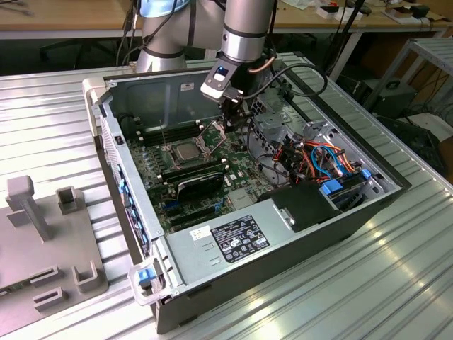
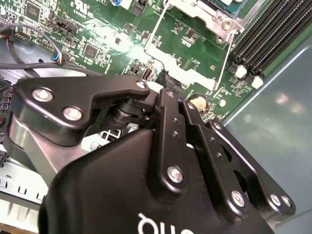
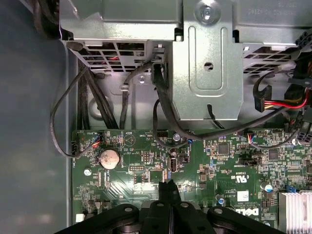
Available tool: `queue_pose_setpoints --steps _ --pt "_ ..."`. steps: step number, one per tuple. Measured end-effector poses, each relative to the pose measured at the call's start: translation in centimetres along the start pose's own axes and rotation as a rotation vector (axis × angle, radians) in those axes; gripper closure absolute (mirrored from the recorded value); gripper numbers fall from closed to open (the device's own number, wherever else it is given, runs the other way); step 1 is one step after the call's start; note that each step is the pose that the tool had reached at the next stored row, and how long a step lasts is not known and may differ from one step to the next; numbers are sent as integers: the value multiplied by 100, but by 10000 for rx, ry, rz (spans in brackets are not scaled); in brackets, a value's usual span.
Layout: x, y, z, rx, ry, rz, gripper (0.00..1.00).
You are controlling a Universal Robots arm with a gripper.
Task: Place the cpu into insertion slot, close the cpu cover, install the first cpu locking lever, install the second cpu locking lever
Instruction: 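Close the cpu cover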
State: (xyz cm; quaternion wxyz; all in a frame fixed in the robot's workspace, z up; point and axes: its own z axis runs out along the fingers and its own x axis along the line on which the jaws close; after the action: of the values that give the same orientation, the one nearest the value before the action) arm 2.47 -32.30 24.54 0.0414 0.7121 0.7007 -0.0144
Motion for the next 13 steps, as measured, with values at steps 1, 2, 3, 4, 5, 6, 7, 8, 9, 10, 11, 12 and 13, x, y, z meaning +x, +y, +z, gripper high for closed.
queue_pose_setpoints --steps 1,2,3,4,5,6,7,8,9,10,11,12,13 --pt "0 0 0 0 0 0 89" --pt "0 -4 0 1 0 3 89" --pt "0 -20 0 0 0 0 89" --pt "-1 -35 0 1 0 1 89" --pt "-1 -47 -1 0 0 0 89" --pt "-1 -56 -1 1 -1 1 89" --pt "-1 -82 0 1 -1 0 89" --pt "-1 -82 -1 1 -1 -1 89" --pt "-1 -82 0 1 -1 1 89" --pt "-1 -84 0 1 0 0 89" --pt "-1 -85 0 1 0 0 89" --pt "-1 -87 0 1 -1 1 89" --pt "-1 -90 0 2 -1 3 89"
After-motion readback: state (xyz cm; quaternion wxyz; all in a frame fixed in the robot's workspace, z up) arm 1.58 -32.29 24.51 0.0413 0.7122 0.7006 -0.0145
